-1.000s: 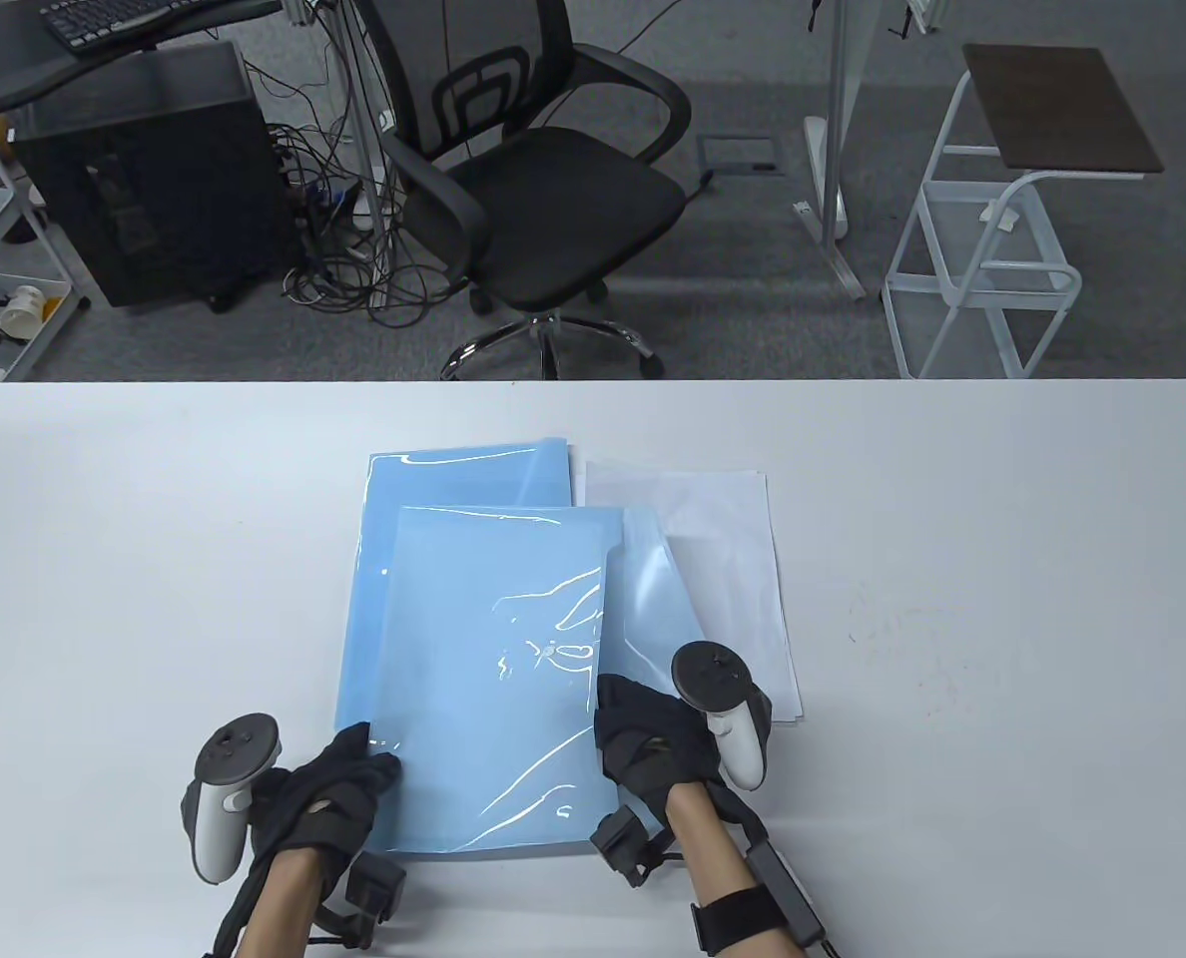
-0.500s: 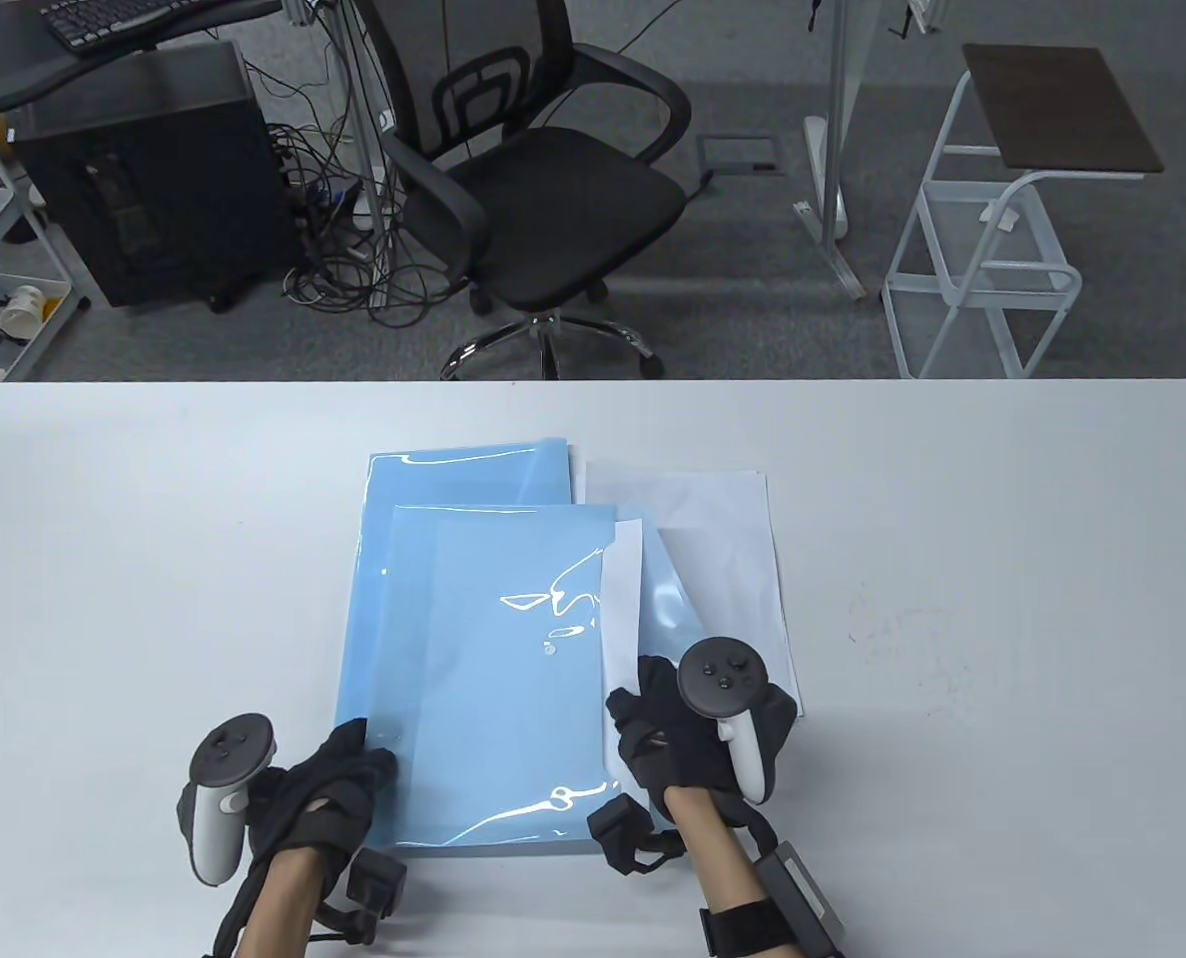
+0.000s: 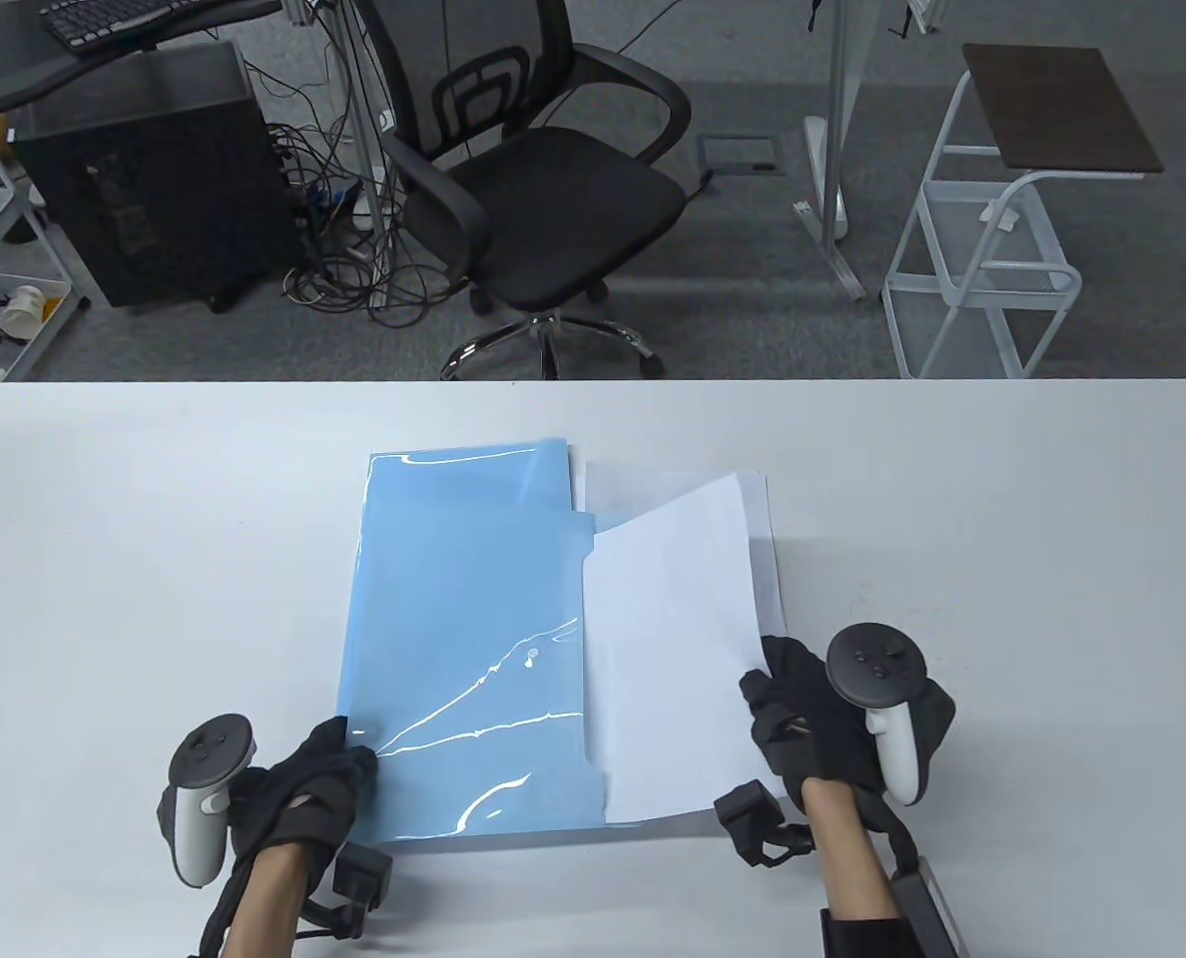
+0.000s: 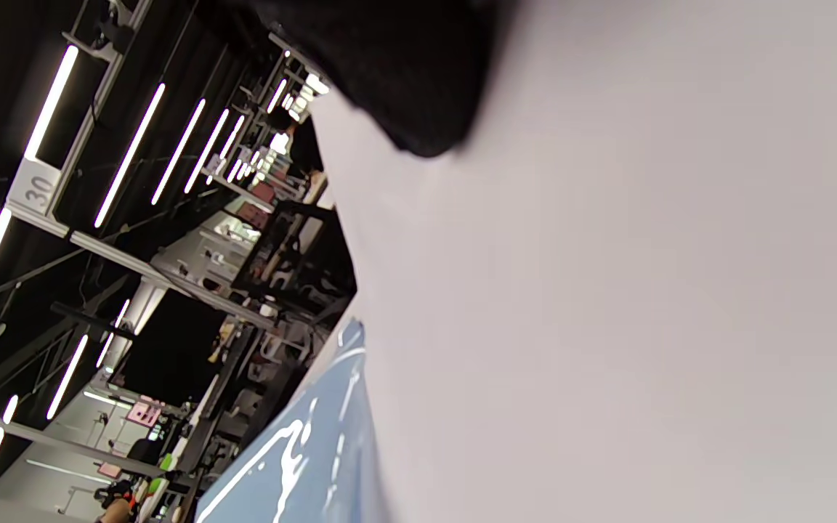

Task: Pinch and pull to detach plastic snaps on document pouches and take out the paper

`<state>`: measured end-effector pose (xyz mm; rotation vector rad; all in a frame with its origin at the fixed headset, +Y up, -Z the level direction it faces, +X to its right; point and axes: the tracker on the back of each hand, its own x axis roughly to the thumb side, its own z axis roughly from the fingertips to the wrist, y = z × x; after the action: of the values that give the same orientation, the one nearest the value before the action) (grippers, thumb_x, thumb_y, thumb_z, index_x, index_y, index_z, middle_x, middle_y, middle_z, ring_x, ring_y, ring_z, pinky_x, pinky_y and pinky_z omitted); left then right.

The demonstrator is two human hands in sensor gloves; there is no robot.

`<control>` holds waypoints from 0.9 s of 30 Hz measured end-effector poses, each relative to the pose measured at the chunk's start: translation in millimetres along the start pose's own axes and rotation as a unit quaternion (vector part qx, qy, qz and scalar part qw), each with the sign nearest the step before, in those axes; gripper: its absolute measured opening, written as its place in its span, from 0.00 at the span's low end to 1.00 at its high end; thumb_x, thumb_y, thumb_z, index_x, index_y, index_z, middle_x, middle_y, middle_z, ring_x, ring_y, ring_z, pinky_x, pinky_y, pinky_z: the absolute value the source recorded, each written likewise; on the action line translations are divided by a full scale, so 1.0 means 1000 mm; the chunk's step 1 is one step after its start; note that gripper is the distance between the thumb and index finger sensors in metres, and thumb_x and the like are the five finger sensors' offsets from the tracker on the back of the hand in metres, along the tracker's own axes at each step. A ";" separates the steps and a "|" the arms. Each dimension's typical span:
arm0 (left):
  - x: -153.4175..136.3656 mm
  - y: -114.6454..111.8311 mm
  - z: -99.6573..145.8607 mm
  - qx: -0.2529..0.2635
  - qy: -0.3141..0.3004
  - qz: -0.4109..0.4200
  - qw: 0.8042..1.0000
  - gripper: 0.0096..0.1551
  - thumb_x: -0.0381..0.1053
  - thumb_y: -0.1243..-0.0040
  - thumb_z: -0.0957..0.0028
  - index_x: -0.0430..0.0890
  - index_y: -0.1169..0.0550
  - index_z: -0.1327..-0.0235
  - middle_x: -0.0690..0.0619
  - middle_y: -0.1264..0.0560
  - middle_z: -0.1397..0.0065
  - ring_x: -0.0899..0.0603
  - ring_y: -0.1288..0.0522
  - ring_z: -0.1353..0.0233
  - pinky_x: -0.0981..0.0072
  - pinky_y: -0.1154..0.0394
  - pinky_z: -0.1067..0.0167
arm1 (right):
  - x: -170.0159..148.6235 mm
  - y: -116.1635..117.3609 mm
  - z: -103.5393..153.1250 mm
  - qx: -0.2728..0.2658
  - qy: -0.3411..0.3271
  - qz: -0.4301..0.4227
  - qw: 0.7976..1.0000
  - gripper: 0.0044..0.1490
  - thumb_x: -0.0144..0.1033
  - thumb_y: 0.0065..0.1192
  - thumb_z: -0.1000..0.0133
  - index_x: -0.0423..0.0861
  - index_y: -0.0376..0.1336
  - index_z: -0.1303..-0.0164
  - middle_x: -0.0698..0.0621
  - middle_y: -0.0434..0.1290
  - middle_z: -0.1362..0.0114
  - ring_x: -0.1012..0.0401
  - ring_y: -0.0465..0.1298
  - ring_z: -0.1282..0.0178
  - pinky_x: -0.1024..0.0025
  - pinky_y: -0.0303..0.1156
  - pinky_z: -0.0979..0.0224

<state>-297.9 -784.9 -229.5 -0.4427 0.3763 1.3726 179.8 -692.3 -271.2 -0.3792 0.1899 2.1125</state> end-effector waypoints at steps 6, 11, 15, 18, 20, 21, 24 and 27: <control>0.000 0.000 0.000 0.002 0.005 -0.002 1.000 0.28 0.38 0.49 0.39 0.38 0.37 0.25 0.47 0.23 0.33 0.42 0.14 0.48 0.55 0.15 0.52 | -0.018 -0.047 -0.001 -0.014 0.005 -0.054 0.998 0.29 0.28 0.67 0.42 0.40 0.66 0.29 0.42 0.83 0.41 0.51 0.87 0.59 0.59 0.84 0.59; 0.000 0.000 0.001 0.001 0.008 0.005 1.000 0.28 0.38 0.49 0.39 0.38 0.37 0.25 0.47 0.23 0.33 0.43 0.14 0.48 0.56 0.15 0.52 | -0.030 -0.080 -0.002 -0.049 -0.002 -0.081 0.996 0.28 0.29 0.65 0.41 0.43 0.66 0.29 0.43 0.83 0.40 0.51 0.86 0.58 0.59 0.84 0.58; 0.000 0.001 0.001 -0.004 0.007 0.018 1.000 0.28 0.38 0.49 0.39 0.38 0.37 0.25 0.47 0.23 0.34 0.43 0.14 0.48 0.56 0.15 0.52 | -0.044 -0.102 -0.009 -0.080 0.012 -0.086 0.993 0.27 0.29 0.64 0.40 0.44 0.66 0.29 0.44 0.82 0.39 0.51 0.86 0.57 0.58 0.83 0.57; 0.000 0.001 0.002 -0.010 0.005 0.030 1.000 0.28 0.38 0.49 0.39 0.38 0.37 0.25 0.47 0.23 0.34 0.43 0.14 0.48 0.56 0.15 0.52 | -0.055 -0.105 -0.017 -0.086 0.021 -0.088 0.992 0.27 0.29 0.64 0.40 0.44 0.65 0.28 0.44 0.82 0.39 0.51 0.85 0.57 0.58 0.83 0.57; 0.001 0.001 0.002 -0.012 0.004 0.032 0.999 0.28 0.38 0.49 0.39 0.38 0.37 0.25 0.48 0.23 0.34 0.43 0.14 0.48 0.56 0.15 0.52 | -0.063 -0.100 -0.026 -0.080 0.021 -0.095 0.992 0.27 0.30 0.64 0.40 0.45 0.65 0.28 0.44 0.82 0.39 0.51 0.85 0.57 0.58 0.83 0.57; 0.001 0.001 0.002 -0.013 0.004 0.032 0.999 0.28 0.38 0.49 0.39 0.38 0.37 0.25 0.47 0.23 0.34 0.43 0.14 0.48 0.56 0.15 0.52 | -0.065 -0.096 -0.030 -0.078 0.023 -0.098 0.992 0.27 0.30 0.64 0.40 0.44 0.65 0.29 0.44 0.82 0.39 0.51 0.85 0.57 0.58 0.83 0.57; 0.001 0.002 0.002 -0.015 0.004 0.037 0.999 0.28 0.38 0.49 0.39 0.38 0.37 0.25 0.47 0.23 0.34 0.43 0.14 0.48 0.56 0.15 0.52 | -0.070 -0.082 -0.042 -0.069 0.024 -0.099 0.992 0.27 0.30 0.64 0.40 0.44 0.65 0.29 0.44 0.83 0.40 0.51 0.85 0.57 0.58 0.83 0.57; 0.001 0.002 0.002 -0.016 0.004 0.039 0.999 0.28 0.38 0.49 0.39 0.38 0.37 0.25 0.48 0.23 0.34 0.43 0.14 0.48 0.56 0.15 0.52 | -0.071 -0.069 -0.054 -0.057 0.026 -0.105 0.993 0.27 0.30 0.64 0.40 0.44 0.66 0.29 0.44 0.83 0.40 0.51 0.85 0.58 0.58 0.83 0.58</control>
<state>-299.9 -782.6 -228.1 -0.4633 0.3816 1.4539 284.0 -727.1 -296.5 -0.5007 0.0567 1.9120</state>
